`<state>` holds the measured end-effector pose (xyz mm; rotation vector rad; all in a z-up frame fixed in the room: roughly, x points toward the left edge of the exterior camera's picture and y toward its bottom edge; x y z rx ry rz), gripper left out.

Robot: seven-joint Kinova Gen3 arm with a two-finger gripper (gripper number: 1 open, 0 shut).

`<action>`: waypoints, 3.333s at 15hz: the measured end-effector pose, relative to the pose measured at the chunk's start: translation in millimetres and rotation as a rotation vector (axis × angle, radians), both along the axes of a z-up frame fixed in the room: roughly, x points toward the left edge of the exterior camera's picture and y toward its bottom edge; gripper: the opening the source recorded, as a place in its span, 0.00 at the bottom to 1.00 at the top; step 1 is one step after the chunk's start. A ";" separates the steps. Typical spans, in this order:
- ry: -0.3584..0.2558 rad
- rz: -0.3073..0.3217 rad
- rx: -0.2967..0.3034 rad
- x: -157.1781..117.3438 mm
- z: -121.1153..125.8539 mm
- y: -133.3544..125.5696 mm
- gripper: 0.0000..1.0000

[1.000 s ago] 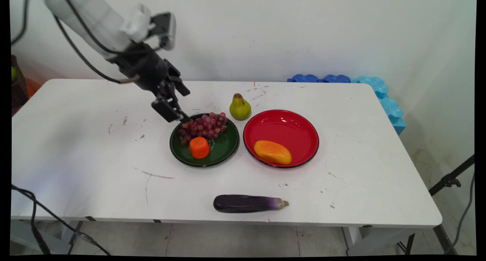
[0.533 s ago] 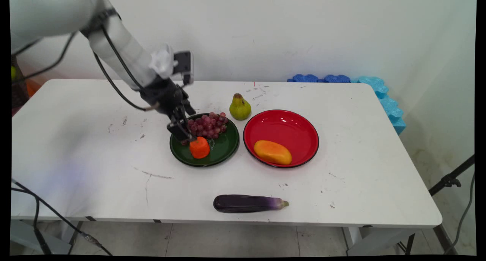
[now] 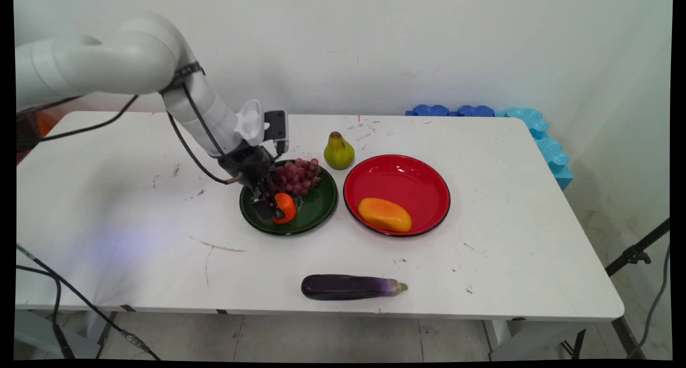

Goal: Pick up the mandarin from the green plate, then place the picked object on the table

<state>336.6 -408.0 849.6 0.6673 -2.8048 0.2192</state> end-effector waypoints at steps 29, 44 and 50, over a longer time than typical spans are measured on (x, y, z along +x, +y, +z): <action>0.212 -0.020 -0.074 -95.7 98.8 21.0 0.00; 0.153 -0.131 -0.047 -134.0 -7.9 57.6 0.00; 0.143 -0.114 -0.058 -132.6 -25.4 58.4 1.00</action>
